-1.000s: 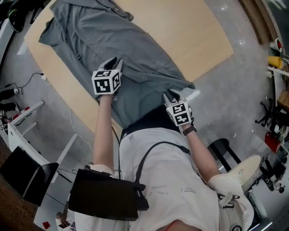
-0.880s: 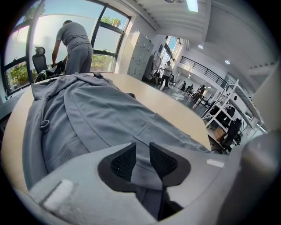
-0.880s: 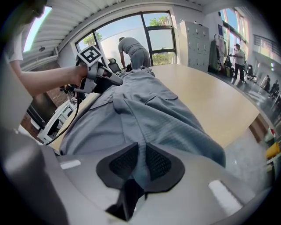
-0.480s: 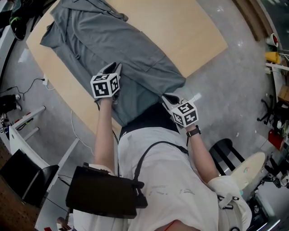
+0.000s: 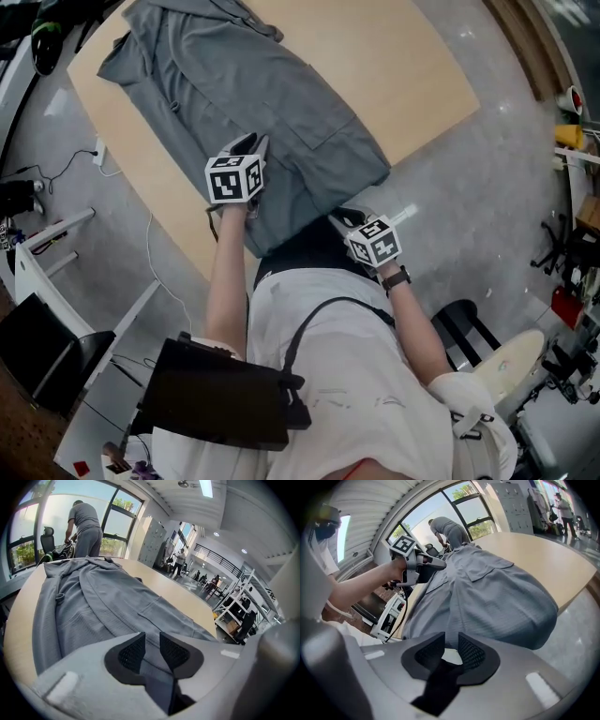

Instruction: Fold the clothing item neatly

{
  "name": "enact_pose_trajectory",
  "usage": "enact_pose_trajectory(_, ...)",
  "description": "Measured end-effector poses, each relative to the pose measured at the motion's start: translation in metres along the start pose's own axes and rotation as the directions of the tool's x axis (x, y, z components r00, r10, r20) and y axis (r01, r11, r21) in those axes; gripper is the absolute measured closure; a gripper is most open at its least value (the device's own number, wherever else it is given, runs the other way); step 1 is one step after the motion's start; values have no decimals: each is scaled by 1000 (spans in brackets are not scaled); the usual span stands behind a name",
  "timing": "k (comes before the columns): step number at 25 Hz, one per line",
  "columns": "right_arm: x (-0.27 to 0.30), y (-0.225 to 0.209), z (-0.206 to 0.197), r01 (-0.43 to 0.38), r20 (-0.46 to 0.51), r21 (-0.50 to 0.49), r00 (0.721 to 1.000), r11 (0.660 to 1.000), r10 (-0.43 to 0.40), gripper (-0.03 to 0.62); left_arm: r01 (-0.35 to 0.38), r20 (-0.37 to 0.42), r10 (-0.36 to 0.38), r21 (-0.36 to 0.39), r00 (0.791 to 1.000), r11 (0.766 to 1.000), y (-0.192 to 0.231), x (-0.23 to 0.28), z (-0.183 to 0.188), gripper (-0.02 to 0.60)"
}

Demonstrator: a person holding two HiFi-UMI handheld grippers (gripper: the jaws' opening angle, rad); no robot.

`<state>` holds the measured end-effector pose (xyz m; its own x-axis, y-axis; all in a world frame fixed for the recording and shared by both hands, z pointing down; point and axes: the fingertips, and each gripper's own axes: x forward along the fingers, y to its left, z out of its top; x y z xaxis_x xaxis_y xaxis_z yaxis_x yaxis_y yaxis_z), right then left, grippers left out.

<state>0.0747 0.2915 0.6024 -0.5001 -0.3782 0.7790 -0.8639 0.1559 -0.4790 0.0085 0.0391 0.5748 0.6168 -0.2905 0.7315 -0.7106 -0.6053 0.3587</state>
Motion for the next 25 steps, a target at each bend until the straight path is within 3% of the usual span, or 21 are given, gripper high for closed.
enact_pose_trajectory(5, -14, 4, 38, -12, 56, -52, 998, 999, 14, 510, -27, 31, 28, -56, 999, 998, 7, -19, -2, 479)
enact_pose_trajectory(9, -16, 3, 90, -21, 101, -126, 994, 992, 34, 510, -98, 55, 104, -102, 993, 990, 24, -40, -6, 479)
enact_pose_trajectory(15, 18, 24, 168, -91, 64, -287, 991, 954, 114, 510, -177, 36, 188, -208, 981, 962, 42, -66, -38, 479)
enact_pose_trajectory(19, 60, 49, 221, -153, 5, -429, 985, 890, 172, 510, -240, 4, 249, -260, 968, 936, 51, -78, -61, 479)
enact_pose_trajectory(22, 98, 66, 252, -196, -65, -549, 979, 813, 192, 511, -247, -14, 255, -309, 967, 918, 41, -82, -77, 479)
enact_pose_trajectory(25, 149, 75, 285, -209, -111, -638, 977, 741, 180, 511, -235, -27, 240, -325, 970, 916, 29, -76, -90, 479)
